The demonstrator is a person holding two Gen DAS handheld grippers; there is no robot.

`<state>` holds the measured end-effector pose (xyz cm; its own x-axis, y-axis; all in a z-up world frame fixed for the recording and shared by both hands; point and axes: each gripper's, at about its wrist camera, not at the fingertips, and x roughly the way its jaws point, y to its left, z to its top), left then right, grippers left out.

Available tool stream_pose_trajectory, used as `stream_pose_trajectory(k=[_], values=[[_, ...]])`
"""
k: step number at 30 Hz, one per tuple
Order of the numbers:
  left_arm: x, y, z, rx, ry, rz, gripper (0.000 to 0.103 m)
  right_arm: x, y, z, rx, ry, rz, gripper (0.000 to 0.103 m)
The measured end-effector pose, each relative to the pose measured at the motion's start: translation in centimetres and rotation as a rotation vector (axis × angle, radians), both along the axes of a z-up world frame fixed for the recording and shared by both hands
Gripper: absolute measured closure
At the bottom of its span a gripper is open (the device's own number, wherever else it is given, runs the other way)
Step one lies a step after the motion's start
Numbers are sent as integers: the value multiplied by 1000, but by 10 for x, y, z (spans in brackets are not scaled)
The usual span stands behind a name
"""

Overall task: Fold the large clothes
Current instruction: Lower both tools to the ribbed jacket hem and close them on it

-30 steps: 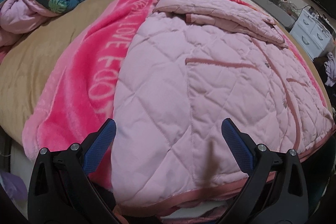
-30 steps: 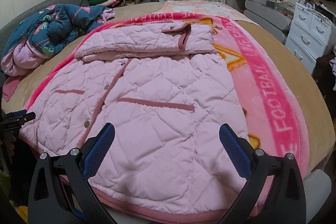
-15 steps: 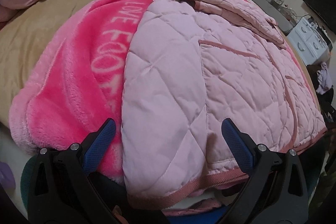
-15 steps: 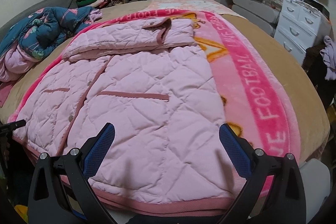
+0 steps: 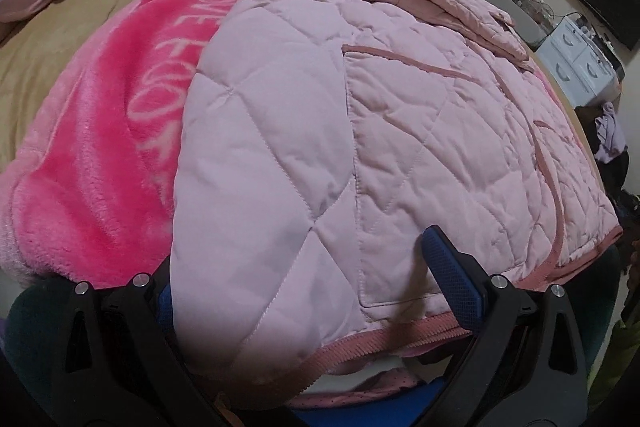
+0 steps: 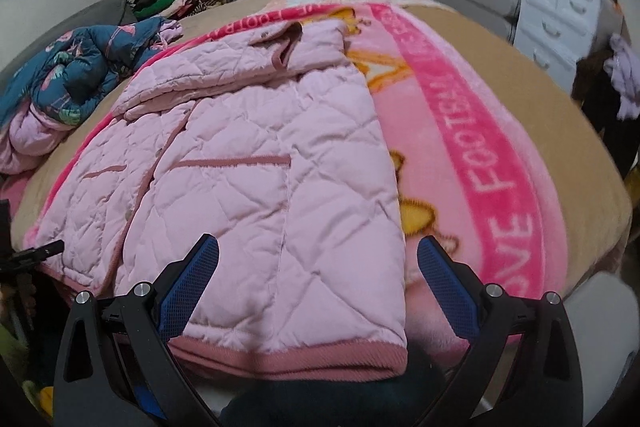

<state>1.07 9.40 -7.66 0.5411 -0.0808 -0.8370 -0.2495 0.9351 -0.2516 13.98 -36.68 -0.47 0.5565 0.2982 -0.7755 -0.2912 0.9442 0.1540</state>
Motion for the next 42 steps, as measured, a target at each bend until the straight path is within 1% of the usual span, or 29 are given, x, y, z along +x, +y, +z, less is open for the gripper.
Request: stream_pose_trajectory(k=[4,9,13,15,16,17,18,19,21,24,26,28,29,30,32,34,37,39,40,41,42], values=[[-2,-2,3,-10,-6,-5,9,3,-7,-14,-17,83,9,4],[-5,-9,4,2,-10,-21,9,11,-14,-35,6,215,9,4],[-8,-8,3,-5,-15,-18,9,16,-16,-42,41,269,15,4],[-10,-5,2,-16,-17,-13,9,17,-14,-45,75,293,35,4],[-10,-4,2,-20,-18,-10,9,17,-12,-46,85,302,43,8],[-9,-3,2,-24,-19,-11,9,17,-9,-47,95,315,57,20],[-10,-3,3,-27,-23,-12,9,16,-7,-49,109,332,76,25],[-11,-3,3,-27,-25,-11,9,15,-5,-50,114,339,84,26],[-11,-3,3,-26,-28,-11,9,10,-4,-49,104,326,89,29],[-11,-3,2,-18,-24,-8,9,4,-6,-44,126,294,93,45],[-10,-3,1,-16,-21,-4,9,-1,-3,-37,172,271,134,72],[-9,-4,0,-5,-24,2,9,-8,3,-28,153,209,158,78],[-9,-5,-1,0,-26,5,9,-9,4,-23,159,181,159,81],[-8,-6,-1,9,-30,6,9,-9,4,-18,177,156,159,81],[-9,-7,-1,16,-34,7,9,-13,3,-3,242,78,166,84],[-9,-7,0,13,-38,7,11,-14,4,10,284,20,171,85],[-12,-4,1,4,-46,22,20,-11,2,25,329,-37,173,86],[-15,-3,3,4,-55,30,35,-7,0,32,357,-54,165,86],[-16,-2,4,5,-58,33,40,-3,-1,36,371,-63,162,86],[-17,-2,5,5,-59,35,54,-1,-1,39,377,-72,160,87],[-19,-2,7,9,-64,41,72,1,0,41,383,-78,159,87]])
